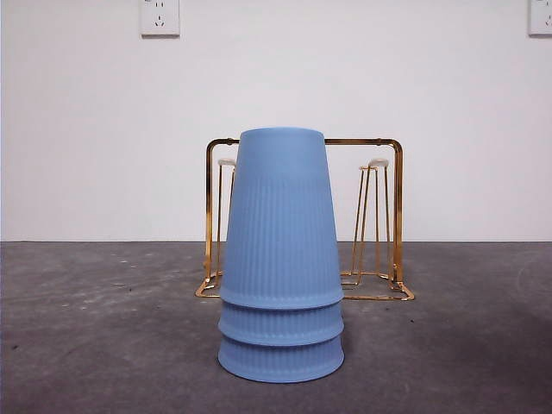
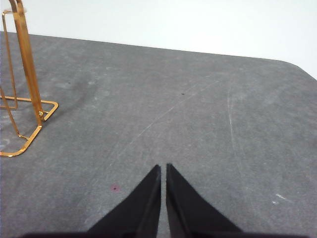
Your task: The left arm pick up the left cup on cup holder and place it on desk, then the right arm insert the right cup into the first cup, and then the left arm insert the mid cup into the first cup
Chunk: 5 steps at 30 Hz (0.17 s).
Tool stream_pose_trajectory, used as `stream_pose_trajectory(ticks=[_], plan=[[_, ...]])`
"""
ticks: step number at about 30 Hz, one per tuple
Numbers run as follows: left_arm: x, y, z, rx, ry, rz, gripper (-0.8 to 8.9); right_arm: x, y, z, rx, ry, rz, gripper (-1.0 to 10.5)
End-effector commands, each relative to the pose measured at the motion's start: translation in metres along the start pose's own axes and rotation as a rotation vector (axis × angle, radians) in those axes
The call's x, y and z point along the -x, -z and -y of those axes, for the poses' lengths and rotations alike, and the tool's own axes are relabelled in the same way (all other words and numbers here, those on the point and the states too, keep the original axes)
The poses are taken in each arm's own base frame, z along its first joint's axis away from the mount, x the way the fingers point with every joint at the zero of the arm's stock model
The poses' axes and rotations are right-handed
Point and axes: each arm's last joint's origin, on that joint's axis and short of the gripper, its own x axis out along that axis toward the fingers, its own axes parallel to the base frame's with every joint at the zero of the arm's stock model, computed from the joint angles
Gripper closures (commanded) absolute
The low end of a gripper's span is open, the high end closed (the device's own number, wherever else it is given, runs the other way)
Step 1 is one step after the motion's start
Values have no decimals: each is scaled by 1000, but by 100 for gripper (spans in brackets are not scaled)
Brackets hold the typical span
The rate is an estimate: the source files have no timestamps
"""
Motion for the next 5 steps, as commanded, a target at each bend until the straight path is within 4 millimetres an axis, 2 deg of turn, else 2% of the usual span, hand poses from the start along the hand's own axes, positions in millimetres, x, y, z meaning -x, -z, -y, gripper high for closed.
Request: stream_pose_trajectory(ticks=[1,5], plan=[[-2,7,-1,-11,-4,-24,797,0,1,0,7,1,4,933],[-2,7,-1,-10,-4,-24,797,0,1,0,7,1,4,933]])
